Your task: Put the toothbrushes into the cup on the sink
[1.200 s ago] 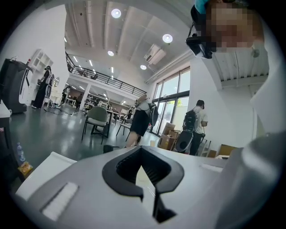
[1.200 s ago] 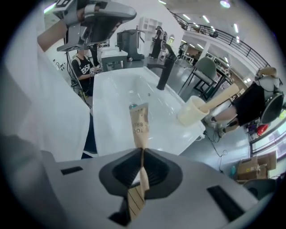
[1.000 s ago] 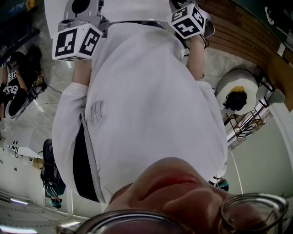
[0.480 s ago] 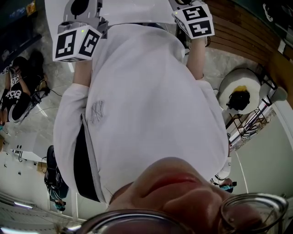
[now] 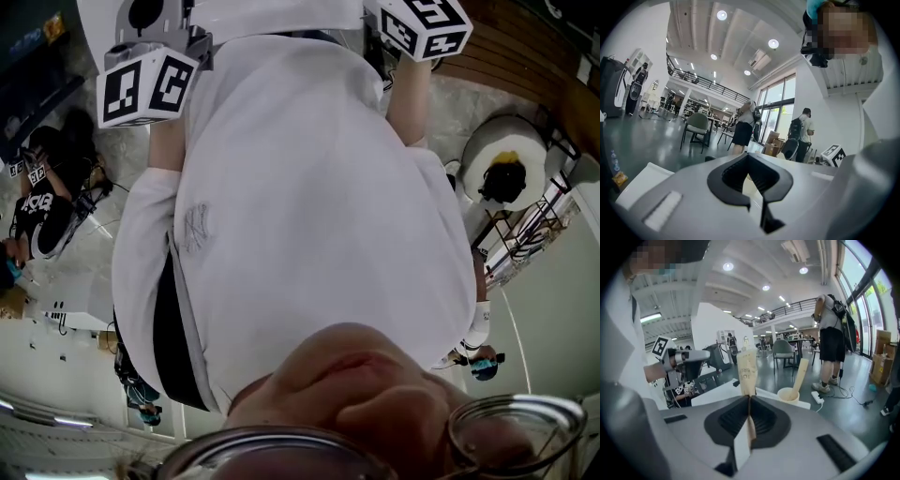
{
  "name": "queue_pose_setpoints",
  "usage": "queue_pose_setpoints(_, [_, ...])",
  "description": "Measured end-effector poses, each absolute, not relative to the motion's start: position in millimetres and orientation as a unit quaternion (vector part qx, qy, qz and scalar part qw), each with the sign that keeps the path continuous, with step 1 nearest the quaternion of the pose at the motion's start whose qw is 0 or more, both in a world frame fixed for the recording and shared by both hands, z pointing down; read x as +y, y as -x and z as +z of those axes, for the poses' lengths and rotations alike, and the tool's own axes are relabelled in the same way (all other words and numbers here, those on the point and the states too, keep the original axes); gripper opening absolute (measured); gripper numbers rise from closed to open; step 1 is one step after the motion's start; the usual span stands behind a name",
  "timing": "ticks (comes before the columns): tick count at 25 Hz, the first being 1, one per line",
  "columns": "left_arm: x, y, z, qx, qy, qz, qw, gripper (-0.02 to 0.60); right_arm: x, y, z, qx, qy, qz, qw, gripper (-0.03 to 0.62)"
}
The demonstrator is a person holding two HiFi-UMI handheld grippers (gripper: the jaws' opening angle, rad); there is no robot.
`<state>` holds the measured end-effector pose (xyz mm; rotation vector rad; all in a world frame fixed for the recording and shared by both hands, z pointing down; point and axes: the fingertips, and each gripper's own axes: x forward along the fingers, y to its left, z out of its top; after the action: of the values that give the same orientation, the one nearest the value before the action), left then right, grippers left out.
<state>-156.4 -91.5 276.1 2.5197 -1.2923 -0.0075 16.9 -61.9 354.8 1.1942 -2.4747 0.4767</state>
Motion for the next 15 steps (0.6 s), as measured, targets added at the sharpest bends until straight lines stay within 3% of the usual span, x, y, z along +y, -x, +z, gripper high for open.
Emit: queue_pose_setpoints(15, [-97,140,272,-0.423,-0.893,-0.006,0.155,0.002,-63,-83,258,-0.859,-0.472,0.157,-0.125,0.015])
